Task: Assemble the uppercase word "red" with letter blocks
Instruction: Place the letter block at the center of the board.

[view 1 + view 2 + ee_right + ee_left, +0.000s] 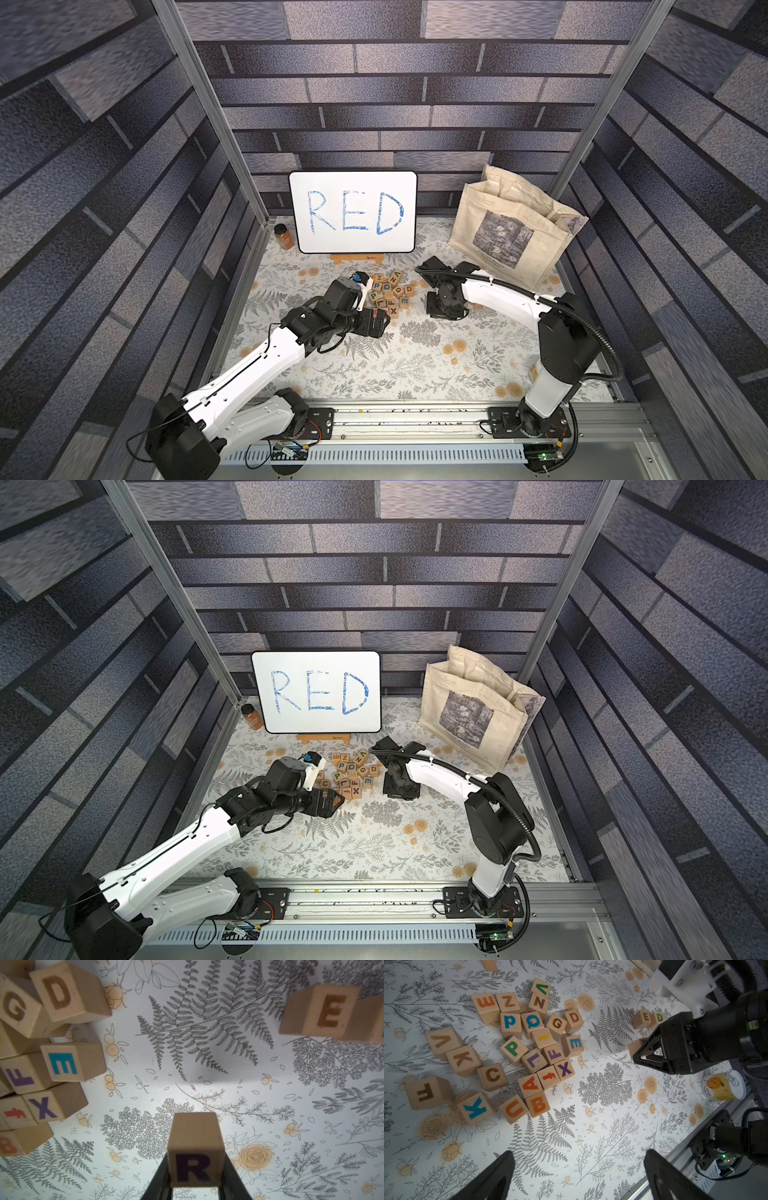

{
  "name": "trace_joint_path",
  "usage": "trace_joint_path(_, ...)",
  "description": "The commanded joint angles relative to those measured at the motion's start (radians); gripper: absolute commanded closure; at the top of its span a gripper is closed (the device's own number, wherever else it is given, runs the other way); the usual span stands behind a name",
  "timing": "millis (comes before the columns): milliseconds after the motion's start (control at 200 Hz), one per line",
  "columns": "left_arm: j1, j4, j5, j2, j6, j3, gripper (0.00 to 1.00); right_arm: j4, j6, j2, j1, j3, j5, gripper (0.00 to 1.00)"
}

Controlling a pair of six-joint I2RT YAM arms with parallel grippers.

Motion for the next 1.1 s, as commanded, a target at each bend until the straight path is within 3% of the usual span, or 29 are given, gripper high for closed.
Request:
trace_joint_path(0, -0.025, -0.043, -0.043, -0.042, -0.036, -0.027, 0.00, -0.004, 0.062, -0.039, 0.035, -0.023, 0.012, 0.85)
trace_joint_path(461, -0.105, -0.133, -0.102, -0.183, -0.089, -0.075, 0.00, 0.033, 0.149, -0.051, 0.170, -0.057, 0.019, 0.85)
trace_joint_path(1092, -0.224, -0.219, -0.193, -0.303, -0.185, -0.100, 0.00, 0.077, 0.230, 0.053, 0.304, -0.036, -0.022, 0.85)
